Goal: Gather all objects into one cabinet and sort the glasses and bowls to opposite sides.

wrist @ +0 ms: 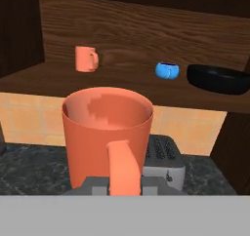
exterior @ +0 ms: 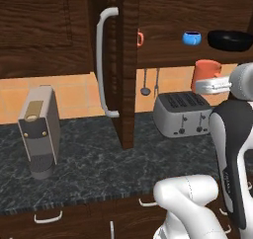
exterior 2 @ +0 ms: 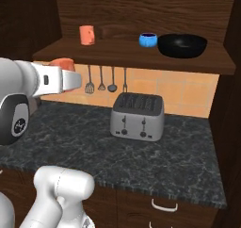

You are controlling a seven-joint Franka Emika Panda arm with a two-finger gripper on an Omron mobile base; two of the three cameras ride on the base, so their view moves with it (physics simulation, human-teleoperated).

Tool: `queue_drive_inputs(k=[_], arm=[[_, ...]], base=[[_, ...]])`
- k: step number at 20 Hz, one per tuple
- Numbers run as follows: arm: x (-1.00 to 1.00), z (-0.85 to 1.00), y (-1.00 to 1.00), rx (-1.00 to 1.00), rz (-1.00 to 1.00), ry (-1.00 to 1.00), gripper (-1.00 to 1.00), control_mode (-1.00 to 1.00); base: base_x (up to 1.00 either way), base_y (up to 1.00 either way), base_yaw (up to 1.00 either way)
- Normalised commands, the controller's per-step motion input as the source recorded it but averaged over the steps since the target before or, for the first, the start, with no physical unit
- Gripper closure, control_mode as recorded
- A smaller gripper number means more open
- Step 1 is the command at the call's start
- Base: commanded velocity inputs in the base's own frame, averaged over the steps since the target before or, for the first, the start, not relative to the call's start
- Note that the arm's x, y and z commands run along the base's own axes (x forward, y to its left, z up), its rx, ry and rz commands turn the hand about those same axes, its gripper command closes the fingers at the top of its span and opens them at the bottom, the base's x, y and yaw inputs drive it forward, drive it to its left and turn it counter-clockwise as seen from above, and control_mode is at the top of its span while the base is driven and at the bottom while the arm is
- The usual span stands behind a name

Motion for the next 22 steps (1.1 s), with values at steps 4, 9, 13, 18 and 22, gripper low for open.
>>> queue_drive_inputs(k=[4, 9, 13, 18, 22], arm=[[0.00, 0.03, 0.00, 0.00, 0.00, 0.00, 1.00, -1.00], [0.08, 0.47, 0.21, 0.01, 0.05, -0.06, 1.00, -1.00], [0.56, 0.18, 0.18, 0.08, 0.15, -0.02, 1.00, -1.00], [0.81, 0.00, 0.25, 0.01, 0.09, 0.00, 1.00, -1.00], [0.99, -0.01, 0.25, 0.00, 0.01, 0.00, 1.00, -1.00]], base=[[0.17, 0.00, 0.00], [0.00, 0.00, 0.00], [0.00, 0.00, 0.00], [0.00, 0.00, 0.00], [0.00, 0.00, 0.00]])
